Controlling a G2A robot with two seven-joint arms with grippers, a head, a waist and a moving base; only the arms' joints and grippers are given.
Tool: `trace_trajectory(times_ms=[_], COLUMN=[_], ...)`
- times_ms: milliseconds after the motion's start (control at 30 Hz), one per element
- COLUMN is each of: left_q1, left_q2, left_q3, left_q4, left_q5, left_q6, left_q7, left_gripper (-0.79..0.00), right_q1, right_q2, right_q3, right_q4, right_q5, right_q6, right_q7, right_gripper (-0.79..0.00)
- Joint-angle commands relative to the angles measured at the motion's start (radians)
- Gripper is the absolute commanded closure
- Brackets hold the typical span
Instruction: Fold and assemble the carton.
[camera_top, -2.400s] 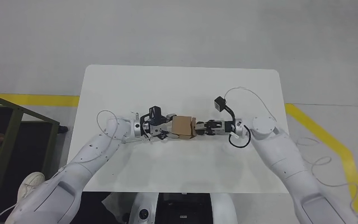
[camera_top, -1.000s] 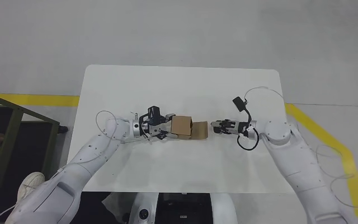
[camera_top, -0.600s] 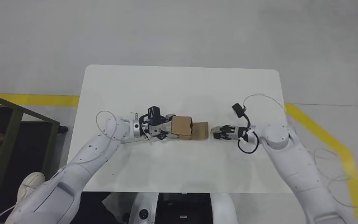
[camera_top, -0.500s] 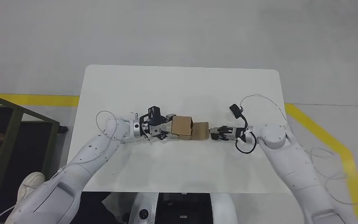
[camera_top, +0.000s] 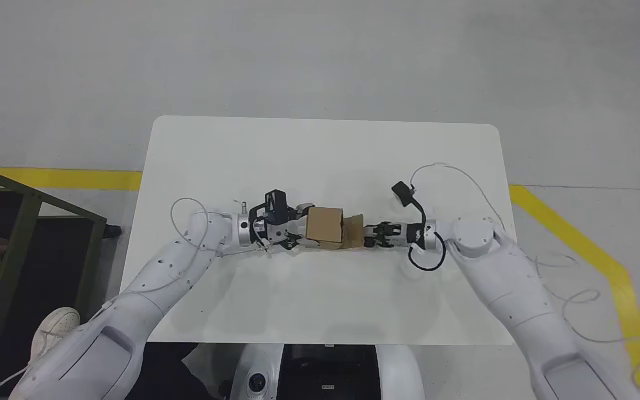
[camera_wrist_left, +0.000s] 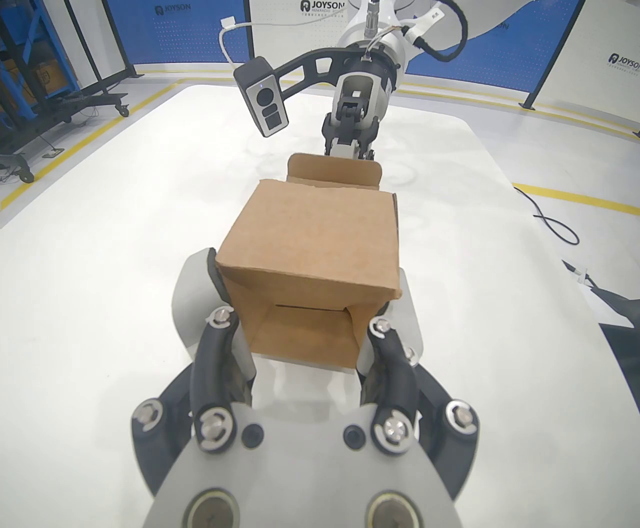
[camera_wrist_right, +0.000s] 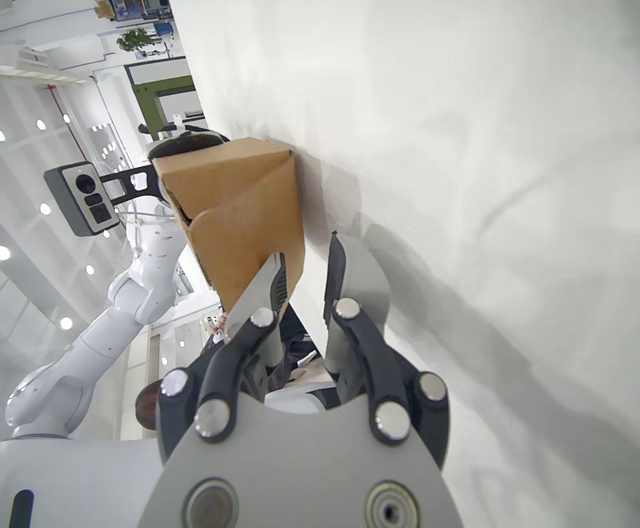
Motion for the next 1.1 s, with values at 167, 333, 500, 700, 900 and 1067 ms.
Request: trace_trajectory(times_ms=[167,333,500,700,900,1067], left_q1=[0.002,0.001,0.001,0.000,-0.001,-0.002], left_q2=[0.000,-0.001,-0.001,-0.002,-0.002,-0.002], left_q3=[-0.002,0.000,0.001,0.002,0.002,0.003], left_q4=[0.000,0.003,0.006,0.010,0.012,0.014], left_q5=[-0.003,-0.005,-0.005,-0.004,-0.002,-0.001], left_q6=[0.000,-0.002,0.000,0.001,0.001,0.001], left_q7=[-0.003,-0.005,-0.002,0.001,0.004,0.006], left_gripper=[-0.369,-0.369,-0.366,-0.366,-0.345,-0.345], right_q1=[0.003,0.002,0.006,0.016,0.023,0.025], right_q2=[-0.004,-0.006,-0.009,-0.014,-0.018,-0.018], right_q3=[0.000,-0.007,-0.015,-0.025,-0.033,-0.033], right_q4=[-0.022,-0.046,-0.054,-0.051,-0.054,-0.059], right_q5=[0.027,0.029,0.028,0.028,0.018,0.014], right_q6=[-0.029,-0.033,-0.029,-0.030,-0.020,-0.014], right_q7=[0.011,0.017,0.020,0.022,0.015,0.012], right_gripper=[-0.160,-0.160,-0.163,-0.197,-0.256,-0.256])
